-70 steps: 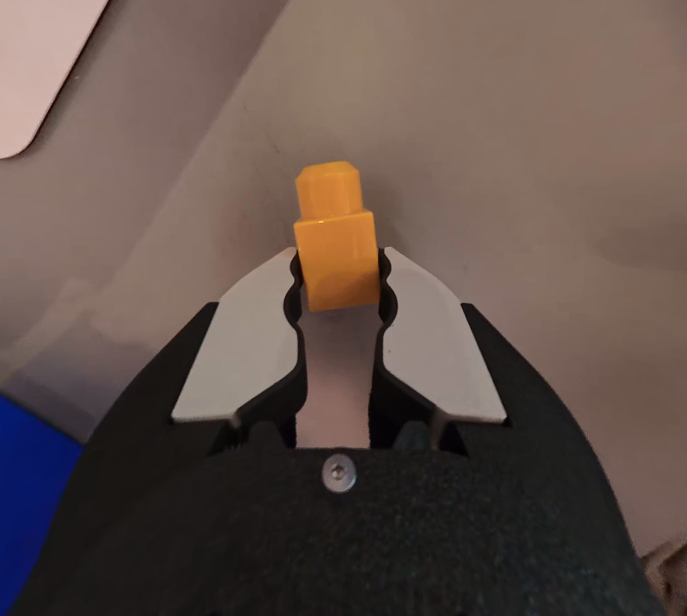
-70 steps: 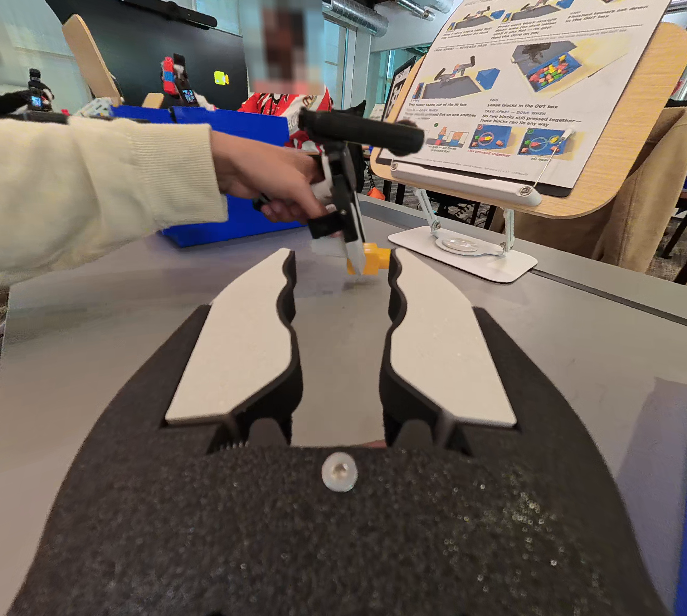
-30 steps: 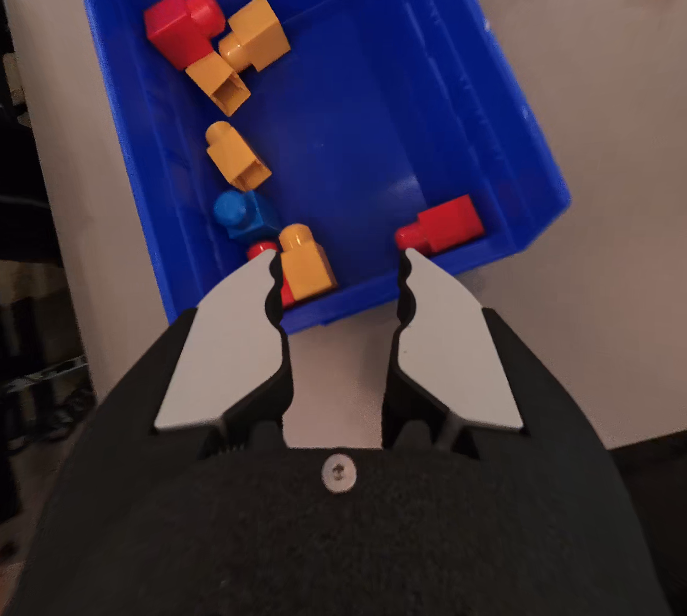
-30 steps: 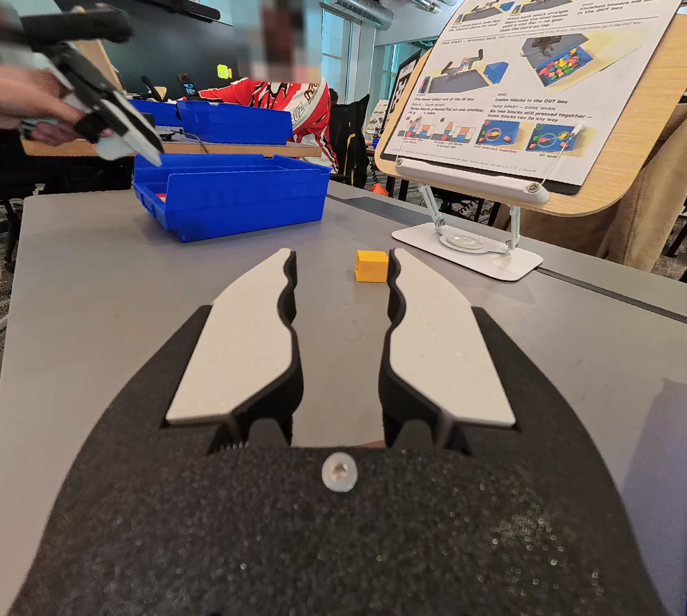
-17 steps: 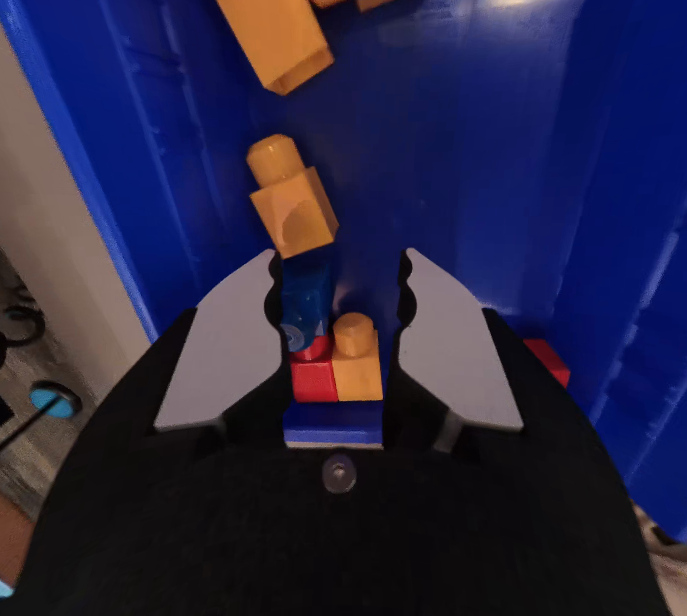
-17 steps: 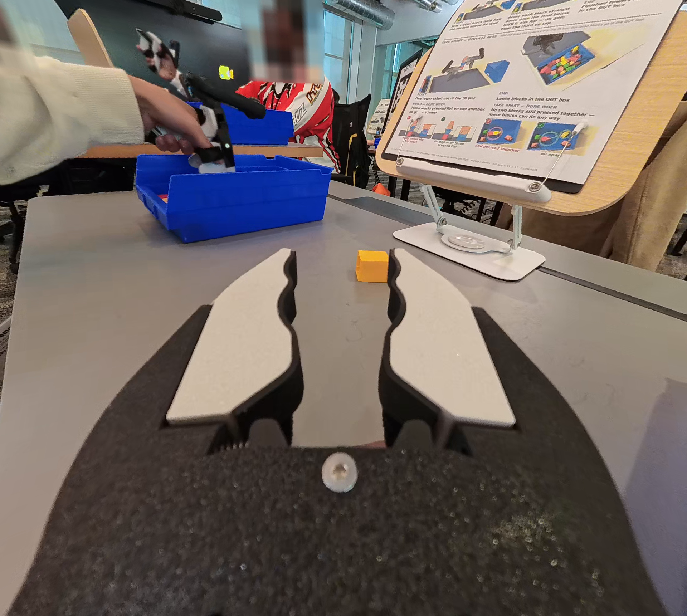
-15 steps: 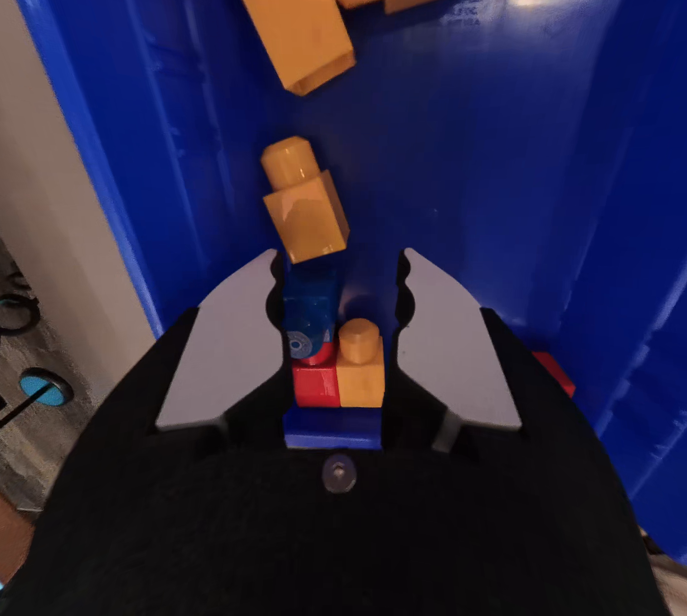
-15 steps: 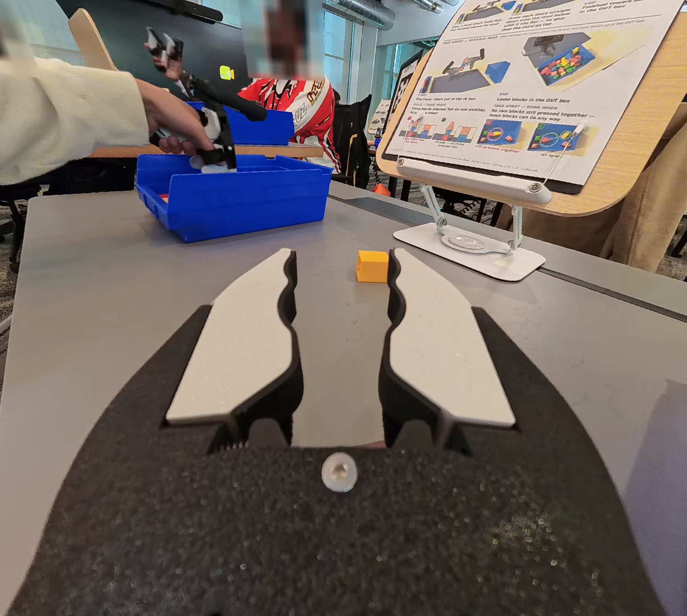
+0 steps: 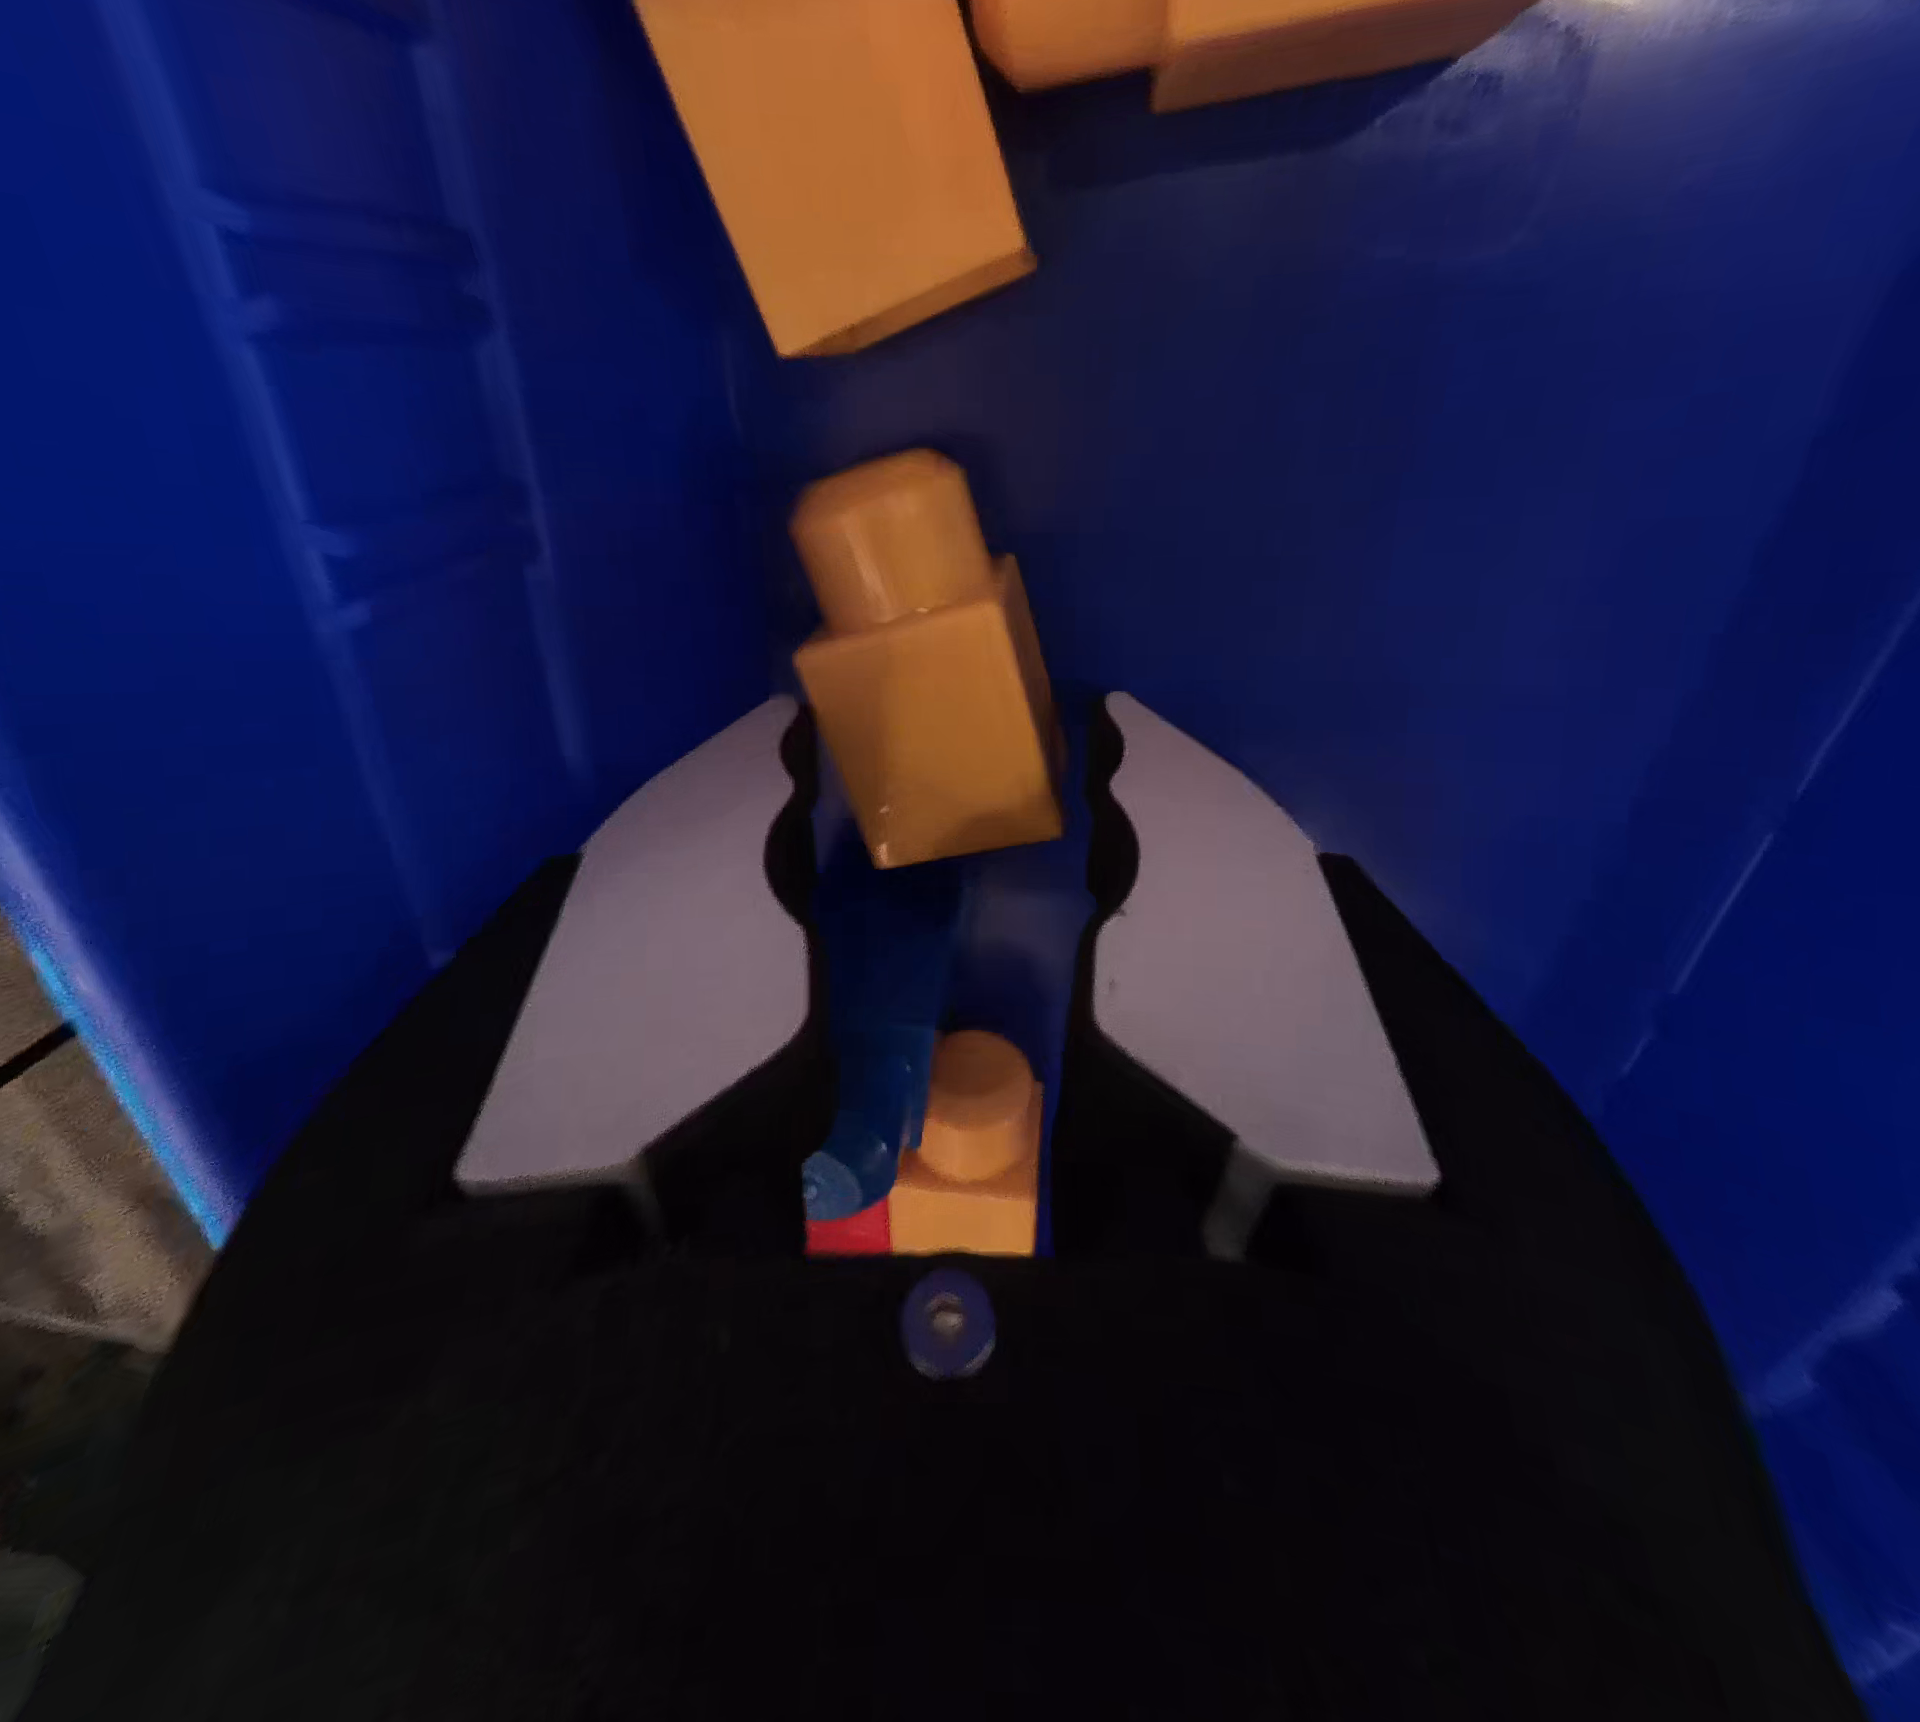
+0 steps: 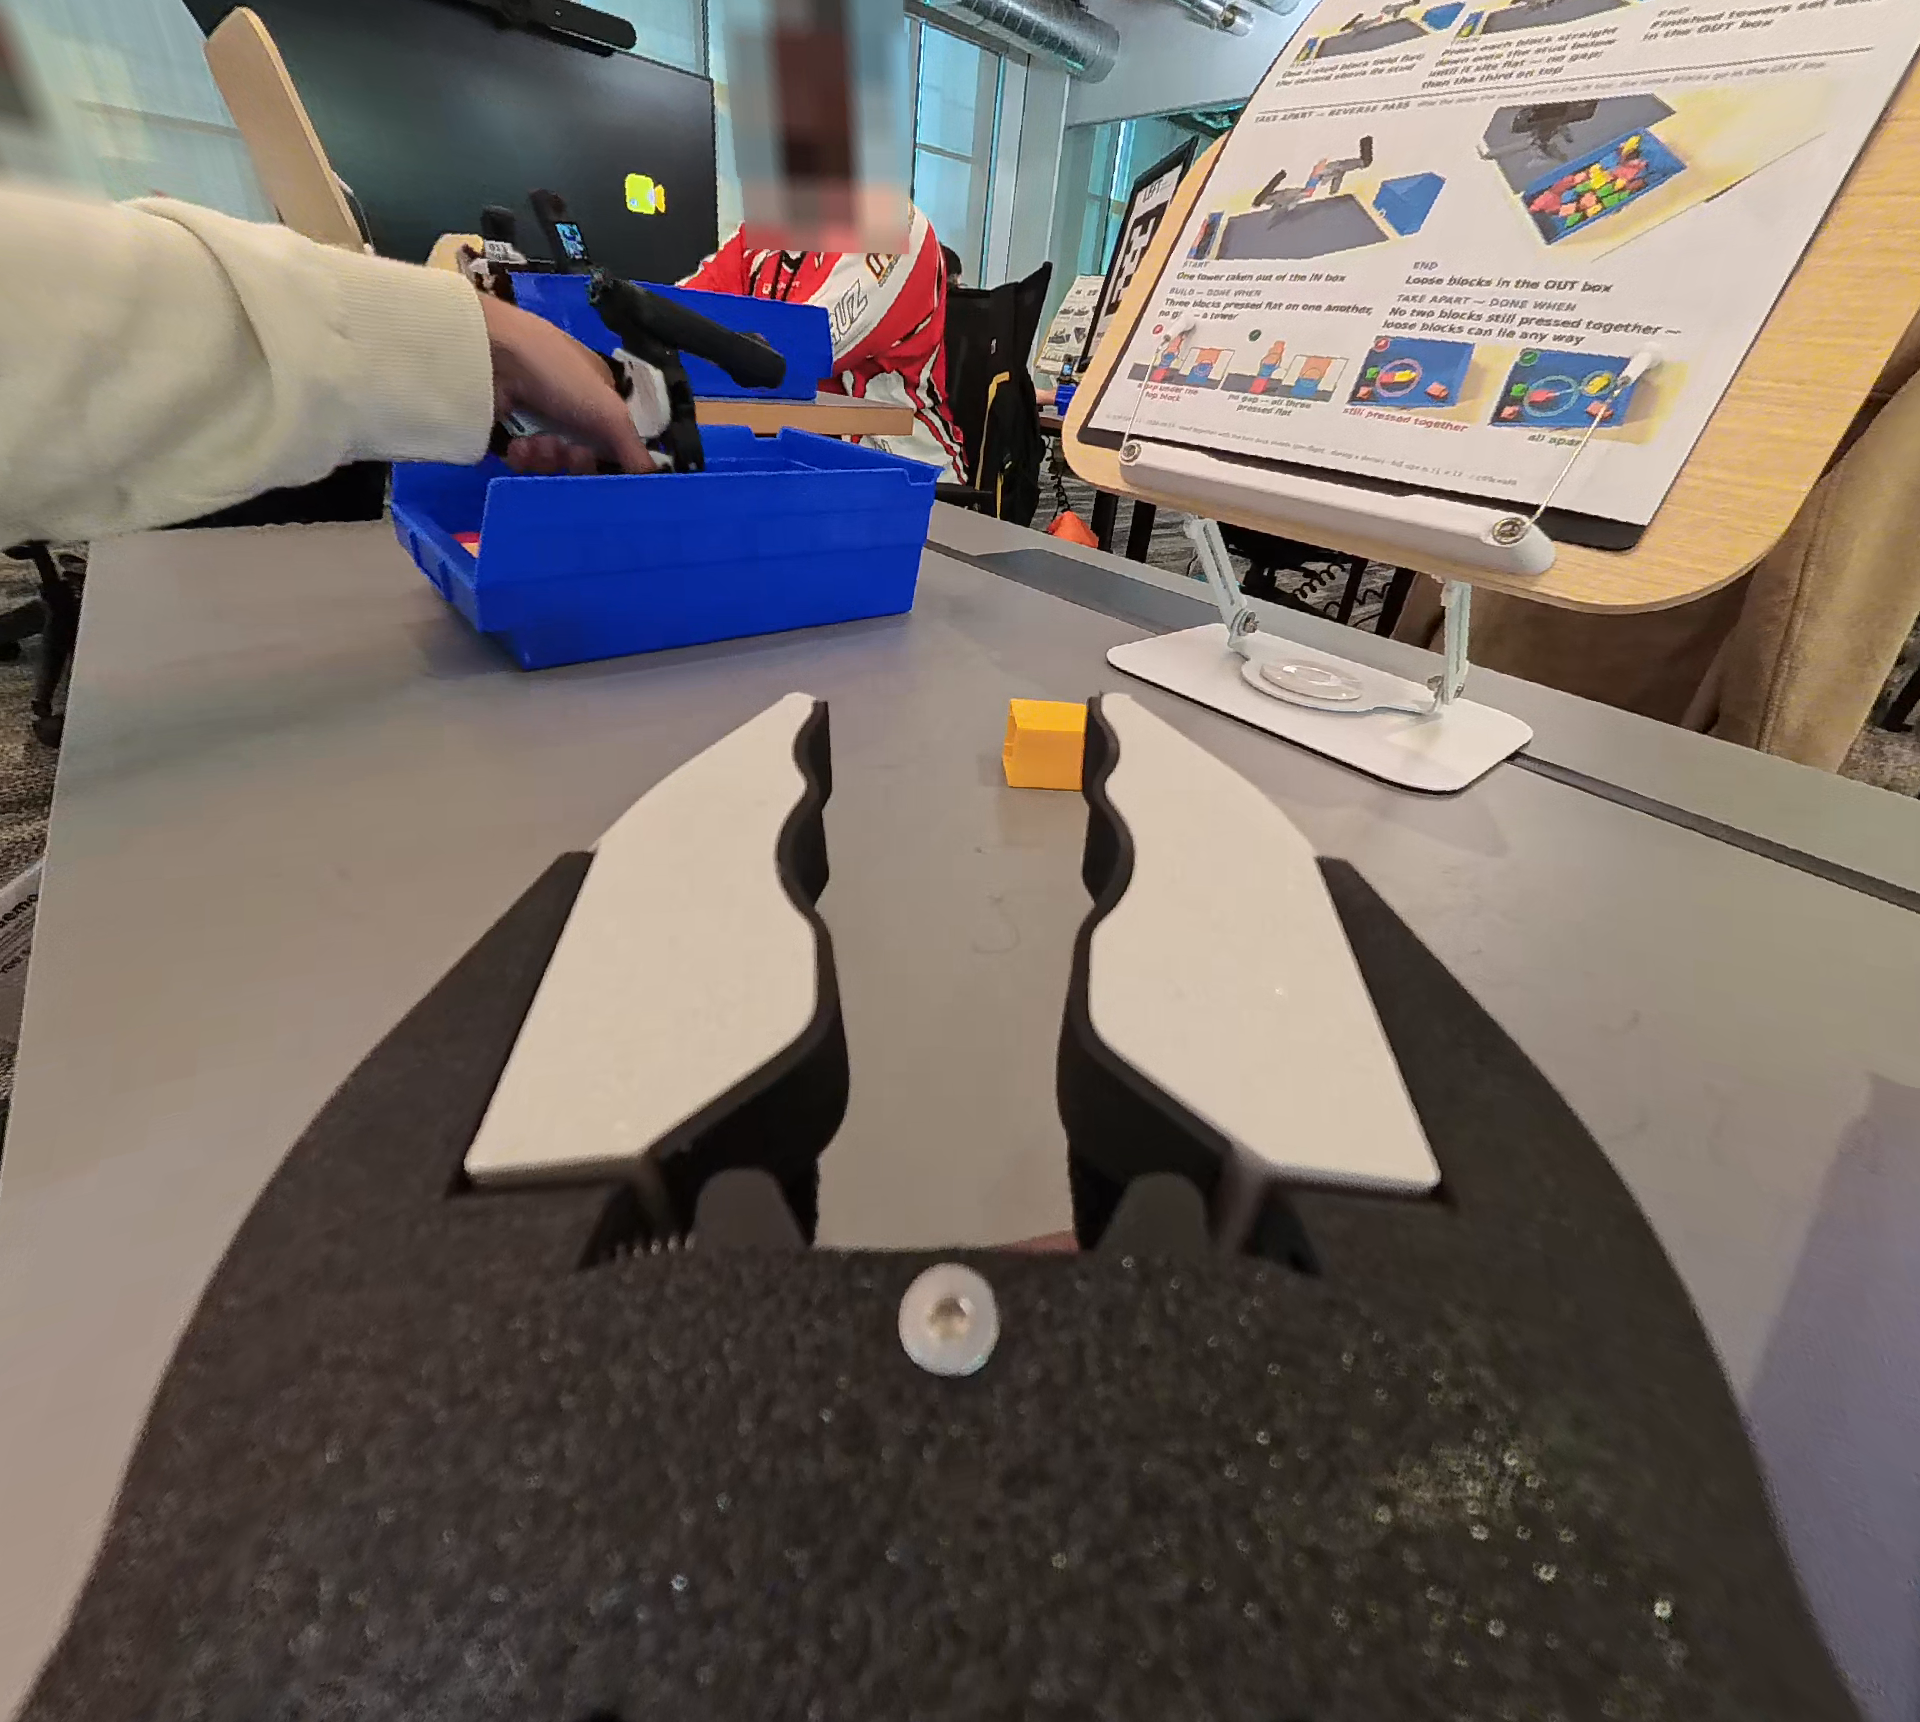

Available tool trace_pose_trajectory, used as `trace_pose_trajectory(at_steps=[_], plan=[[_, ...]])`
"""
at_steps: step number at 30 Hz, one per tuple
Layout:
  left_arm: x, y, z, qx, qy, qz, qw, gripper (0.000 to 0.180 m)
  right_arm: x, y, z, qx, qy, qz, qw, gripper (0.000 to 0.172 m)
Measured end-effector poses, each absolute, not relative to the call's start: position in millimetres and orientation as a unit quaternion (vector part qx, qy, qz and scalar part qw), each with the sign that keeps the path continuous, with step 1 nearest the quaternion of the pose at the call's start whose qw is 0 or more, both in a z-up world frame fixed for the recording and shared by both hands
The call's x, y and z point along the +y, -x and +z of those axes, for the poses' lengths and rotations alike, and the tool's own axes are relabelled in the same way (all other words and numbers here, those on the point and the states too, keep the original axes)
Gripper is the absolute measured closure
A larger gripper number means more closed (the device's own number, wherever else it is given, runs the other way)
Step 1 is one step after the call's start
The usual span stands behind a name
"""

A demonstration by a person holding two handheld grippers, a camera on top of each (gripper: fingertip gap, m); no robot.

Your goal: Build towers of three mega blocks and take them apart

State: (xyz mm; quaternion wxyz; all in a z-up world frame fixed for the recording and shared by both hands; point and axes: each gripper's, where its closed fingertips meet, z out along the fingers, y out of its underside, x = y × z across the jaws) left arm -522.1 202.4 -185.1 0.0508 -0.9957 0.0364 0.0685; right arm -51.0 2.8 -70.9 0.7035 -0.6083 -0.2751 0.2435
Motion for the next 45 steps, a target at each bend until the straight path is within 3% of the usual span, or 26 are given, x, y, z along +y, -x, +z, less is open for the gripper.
trace_pose_trajectory(at_steps=[8,21,28,34,45], plan=[[208,502,-180,0.075,0.993,0.024,0.086,0.142,3,51,-71,-0.276,0.608,0.244,0.703,0.126],[92,313,-42,0.355,0.888,-0.097,0.276,0.142,4,48,-69,-0.265,0.609,0.247,0.706,0.126],[77,229,-95,0.473,0.855,-0.014,0.215,0.142,4,48,-70,-0.268,0.609,0.243,0.706,0.127],[99,177,-157,0.494,0.856,-0.035,0.145,0.142,4,48,-70,-0.27,0.609,0.24,0.707,0.127],[109,137,-192,0.518,0.848,-0.016,0.112,0.142,4,50,-71,-0.276,0.608,0.236,0.706,0.127]])
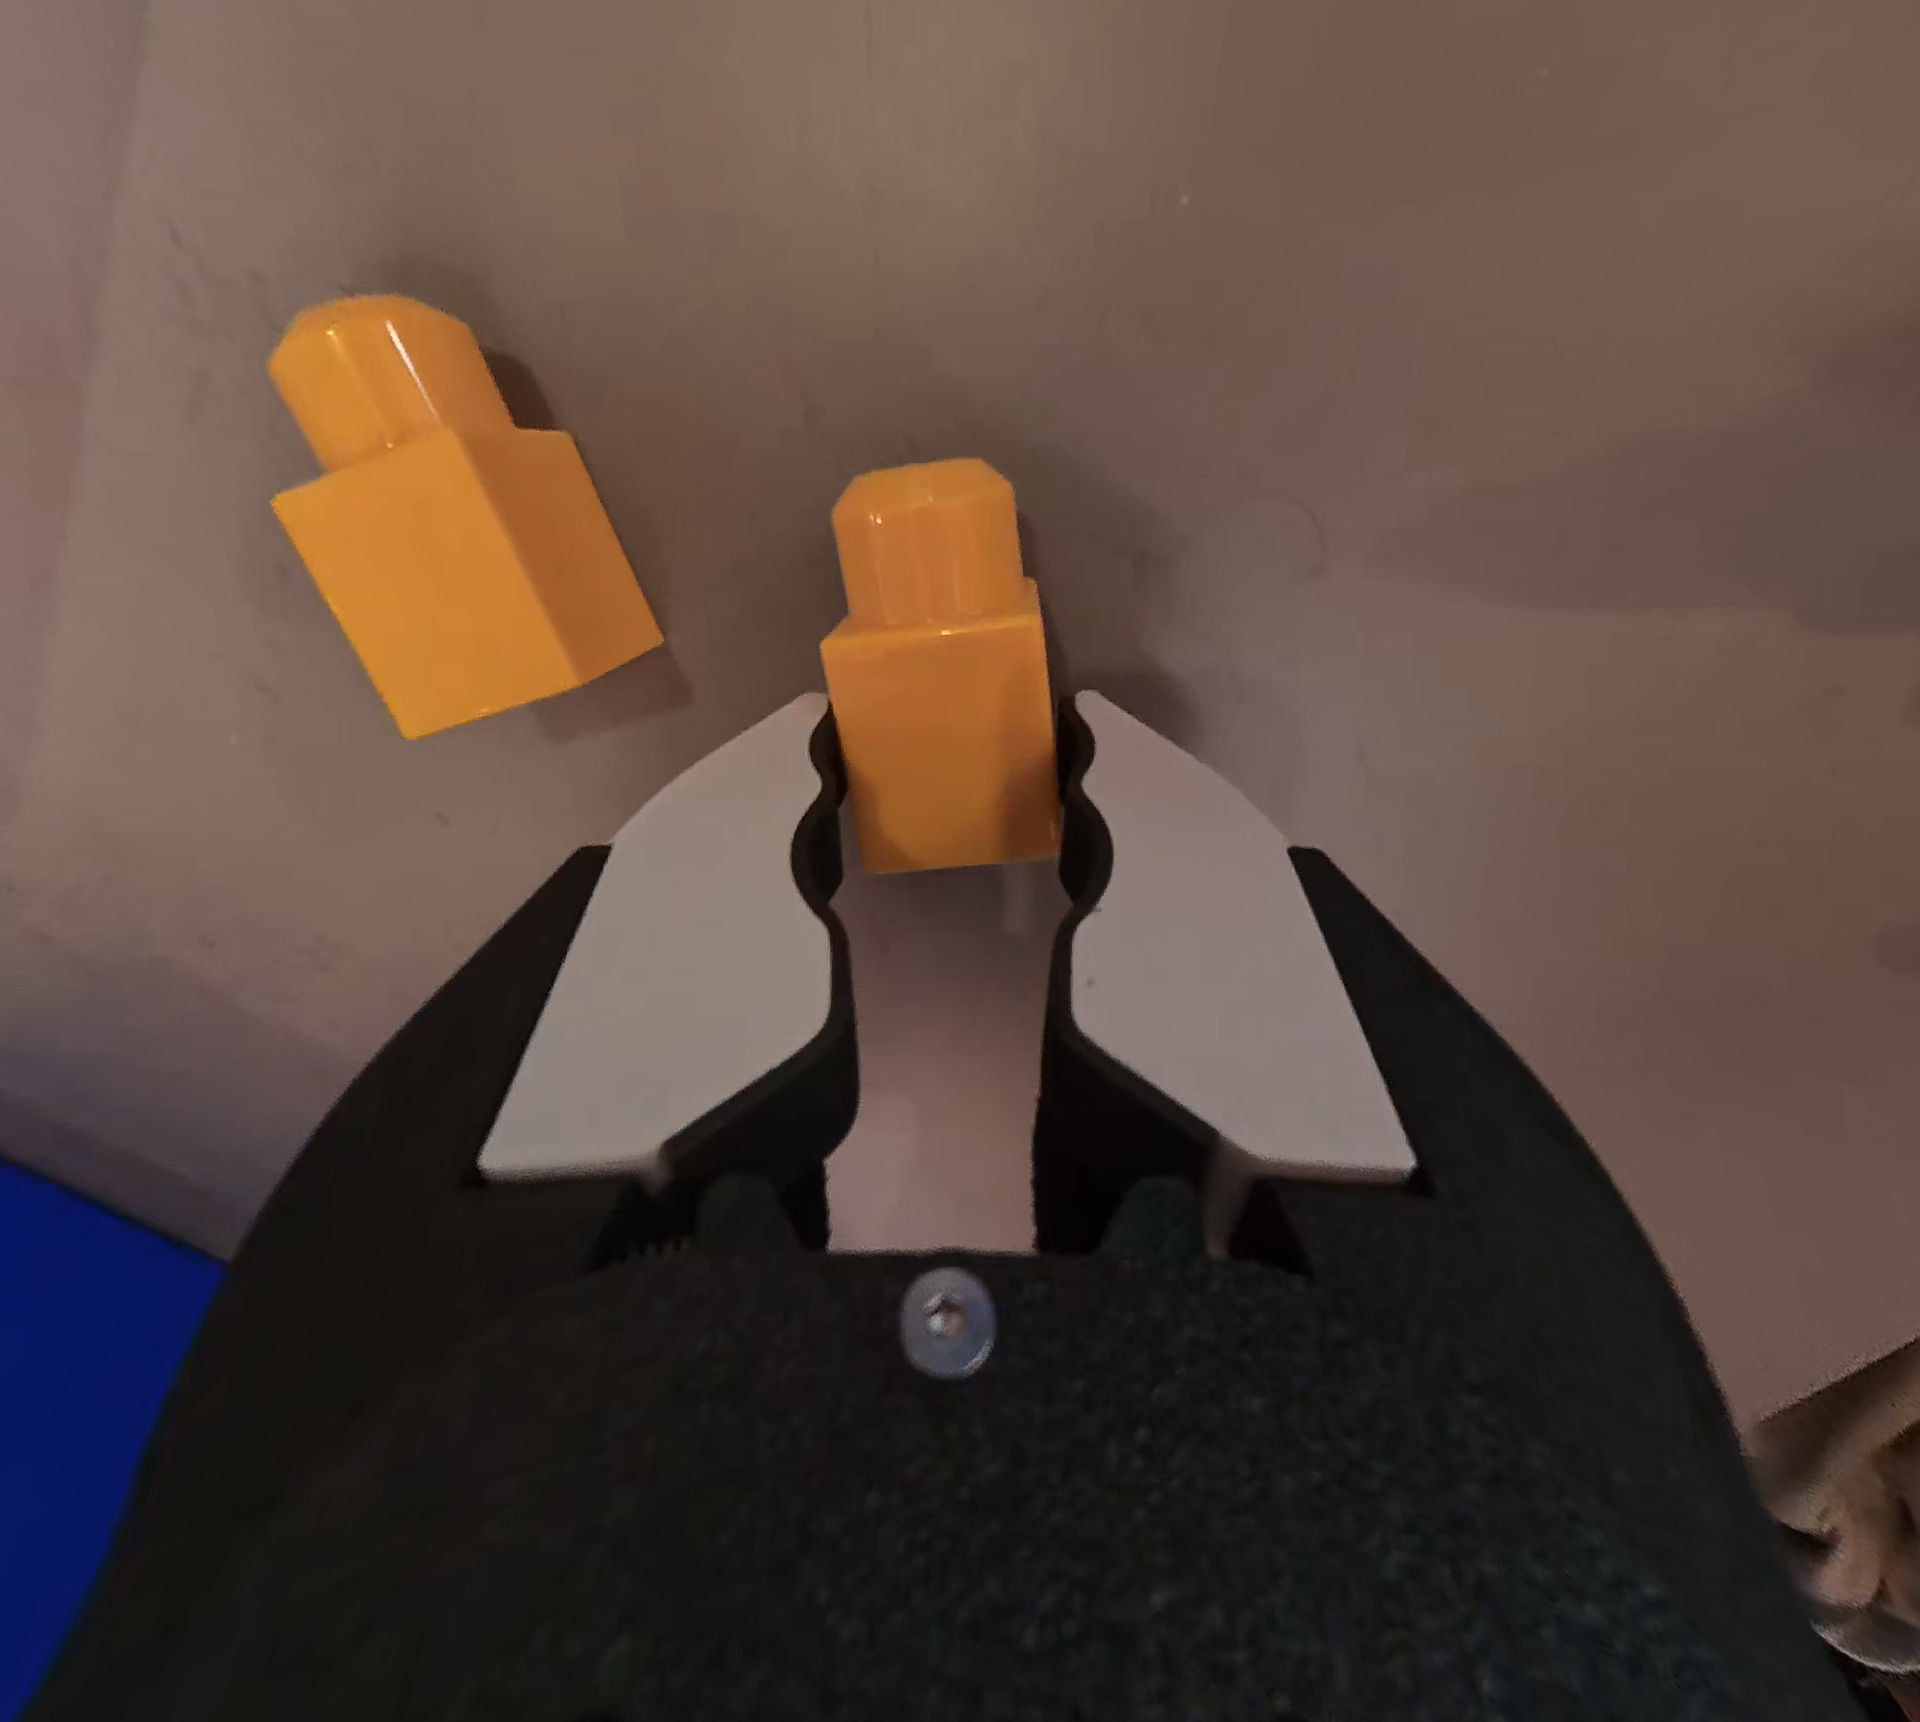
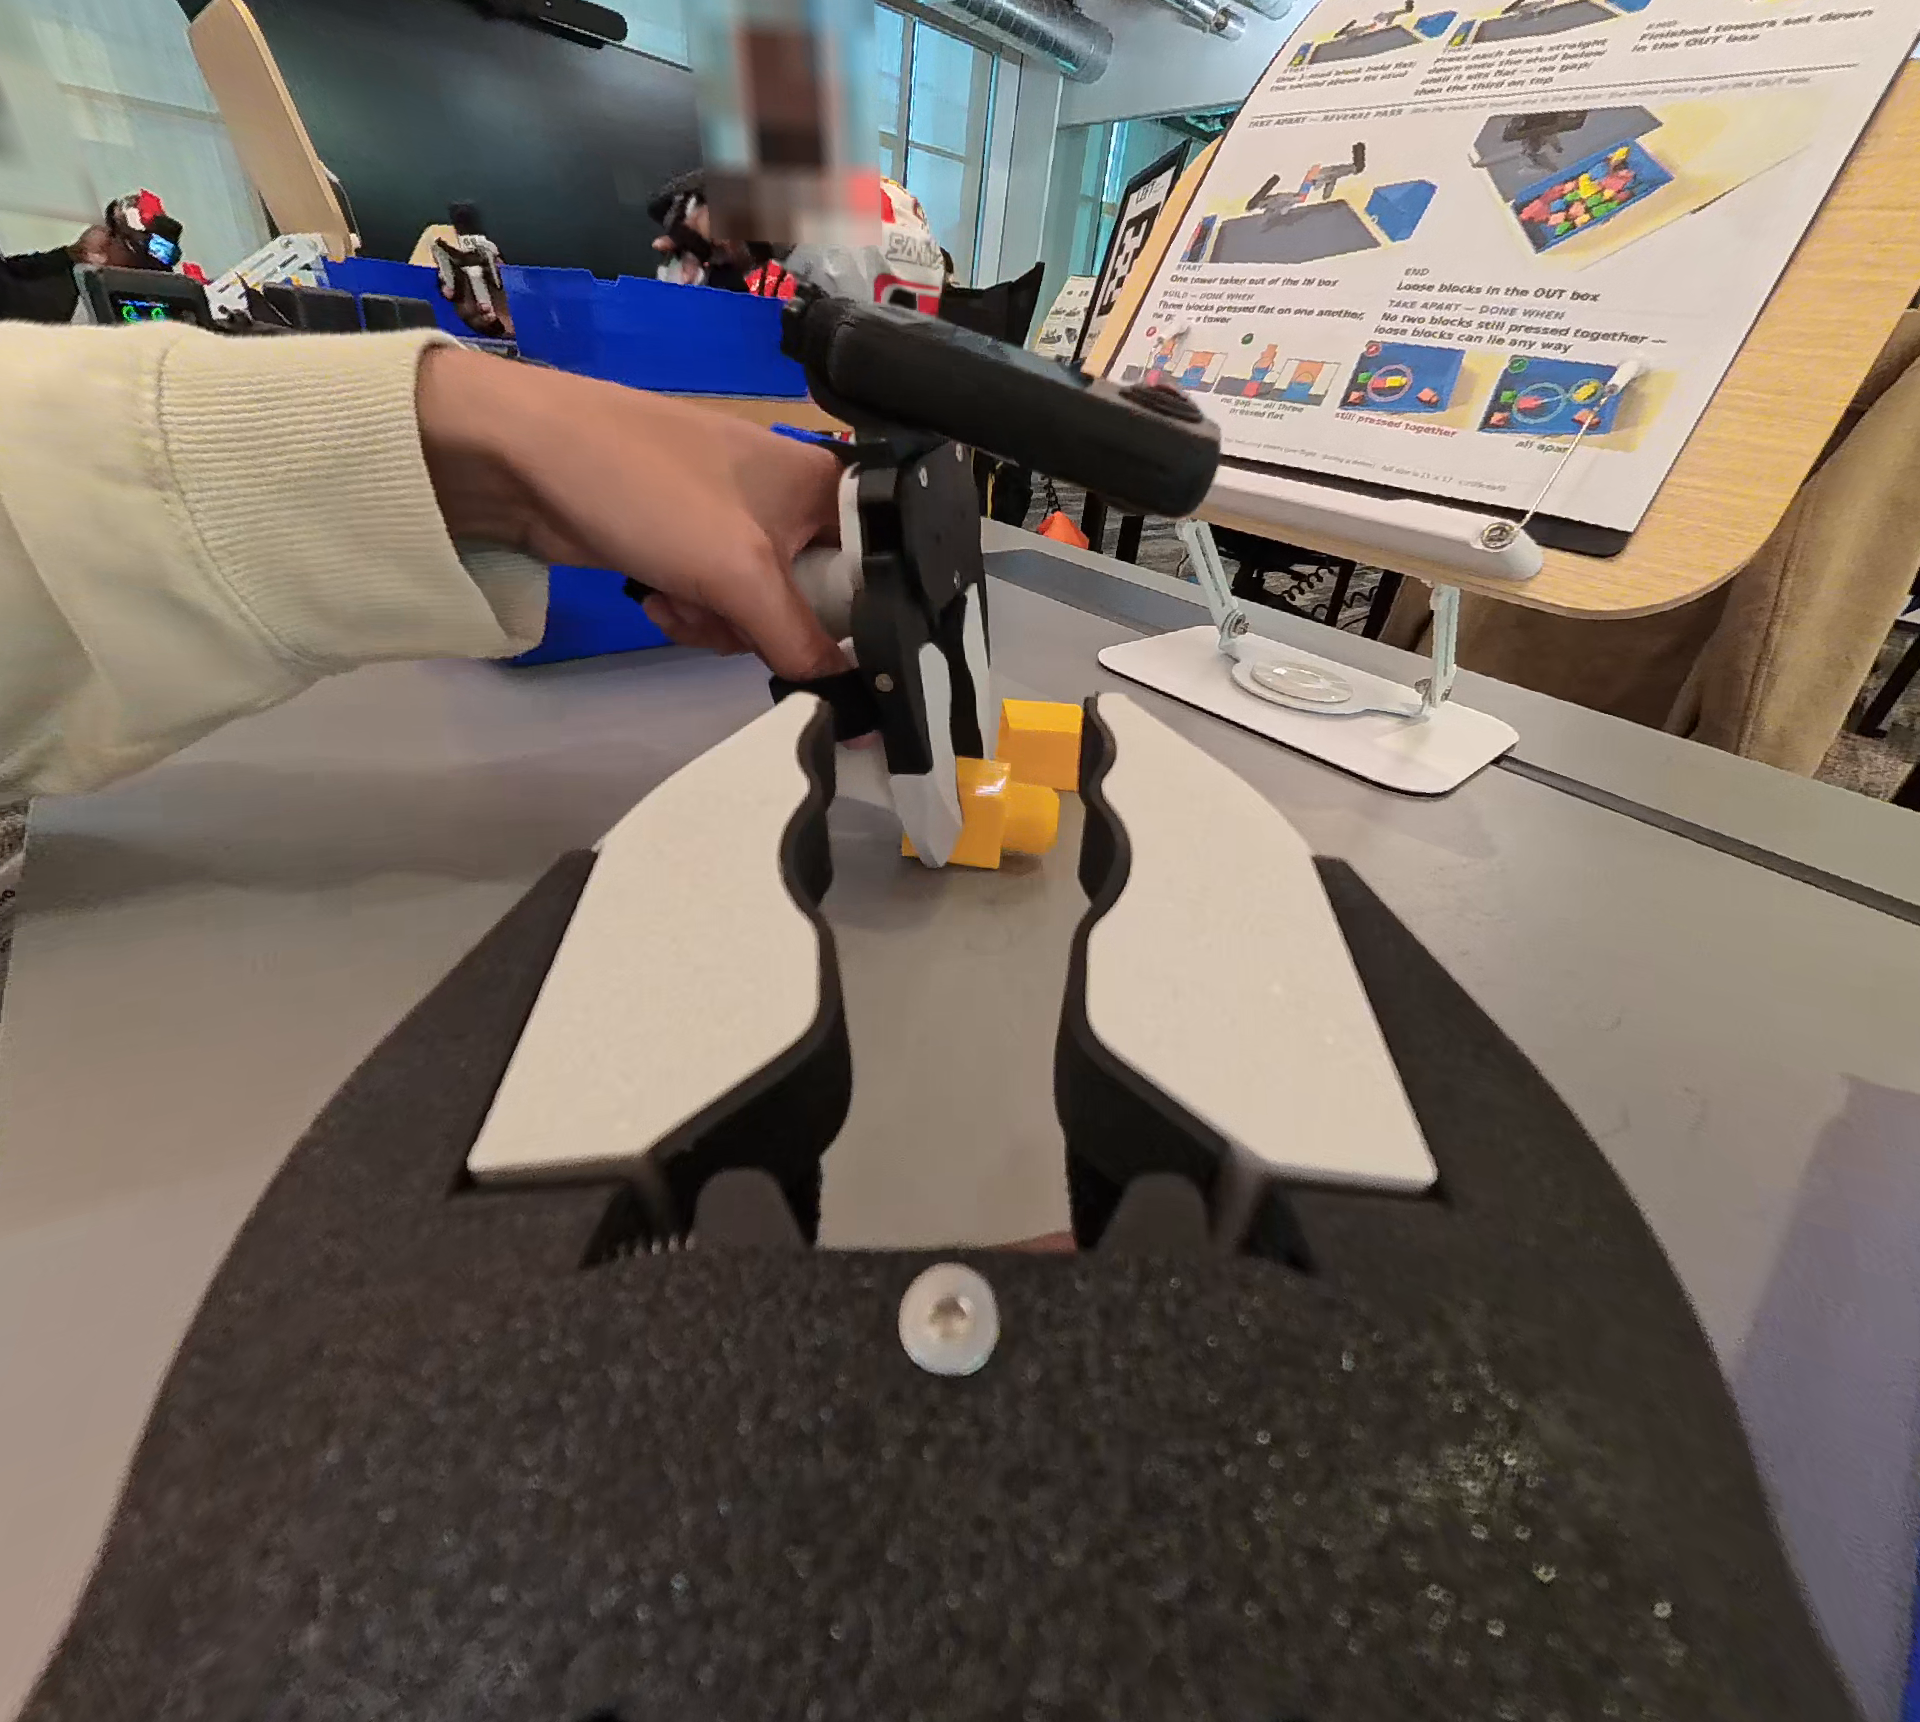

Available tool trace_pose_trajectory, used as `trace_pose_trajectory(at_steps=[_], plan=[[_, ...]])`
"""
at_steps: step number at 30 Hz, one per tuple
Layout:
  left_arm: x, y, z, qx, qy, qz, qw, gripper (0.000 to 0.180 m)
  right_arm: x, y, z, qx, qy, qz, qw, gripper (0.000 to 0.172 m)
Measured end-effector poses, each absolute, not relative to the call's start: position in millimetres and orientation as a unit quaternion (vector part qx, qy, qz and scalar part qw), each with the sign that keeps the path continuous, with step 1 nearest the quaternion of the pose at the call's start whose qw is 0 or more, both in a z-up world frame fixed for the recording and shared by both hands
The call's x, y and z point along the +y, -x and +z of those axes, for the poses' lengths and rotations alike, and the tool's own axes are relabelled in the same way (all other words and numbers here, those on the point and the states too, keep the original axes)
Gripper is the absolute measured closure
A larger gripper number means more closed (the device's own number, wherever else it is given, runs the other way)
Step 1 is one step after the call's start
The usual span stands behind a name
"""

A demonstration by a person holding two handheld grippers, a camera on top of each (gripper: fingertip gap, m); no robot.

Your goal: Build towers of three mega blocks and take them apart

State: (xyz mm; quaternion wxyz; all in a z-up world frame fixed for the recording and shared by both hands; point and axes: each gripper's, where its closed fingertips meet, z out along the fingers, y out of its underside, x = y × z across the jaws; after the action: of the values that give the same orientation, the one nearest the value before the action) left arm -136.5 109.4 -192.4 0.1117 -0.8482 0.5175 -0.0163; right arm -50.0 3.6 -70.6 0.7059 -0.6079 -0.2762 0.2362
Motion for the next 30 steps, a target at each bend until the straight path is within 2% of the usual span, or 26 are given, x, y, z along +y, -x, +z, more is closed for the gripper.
trace_pose_trajectory(at_steps=[6,9,11,13,16,20,26,30], plan=[[108,135,-193,0.511,0.851,-0.034,0.117,0.141,3,52,-71,-0.282,0.607,0.233,0.706,0.127],[103,139,-180,0.504,0.852,-0.043,0.137,0.128,3,50,-70,-0.277,0.606,0.237,0.707,0.127],[89,142,-154,0.5,0.844,-0.077,0.176,0.126,3,49,-70,-0.275,0.606,0.239,0.707,0.127],[67,154,-120,0.497,0.832,-0.109,0.22,0.114,3,49,-70,-0.275,0.607,0.239,0.707,0.127],[29,196,-70,0.482,0.813,-0.14,0.296,0.113,3,50,-71,-0.277,0.607,0.237,0.706,0.127],[-12,283,-33,0.409,0.827,-0.147,0.357,0.111,4,50,-71,-0.276,0.609,0.236,0.705,0.127],[-36,386,-39,0.274,0.857,-0.127,0.417,0.11,4,51,-72,-0.276,0.61,0.232,0.705,0.127],[-19,406,-57,0.235,0.874,-0.134,0.402,0.11,4,51,-72,-0.277,0.61,0.231,0.706,0.127]])
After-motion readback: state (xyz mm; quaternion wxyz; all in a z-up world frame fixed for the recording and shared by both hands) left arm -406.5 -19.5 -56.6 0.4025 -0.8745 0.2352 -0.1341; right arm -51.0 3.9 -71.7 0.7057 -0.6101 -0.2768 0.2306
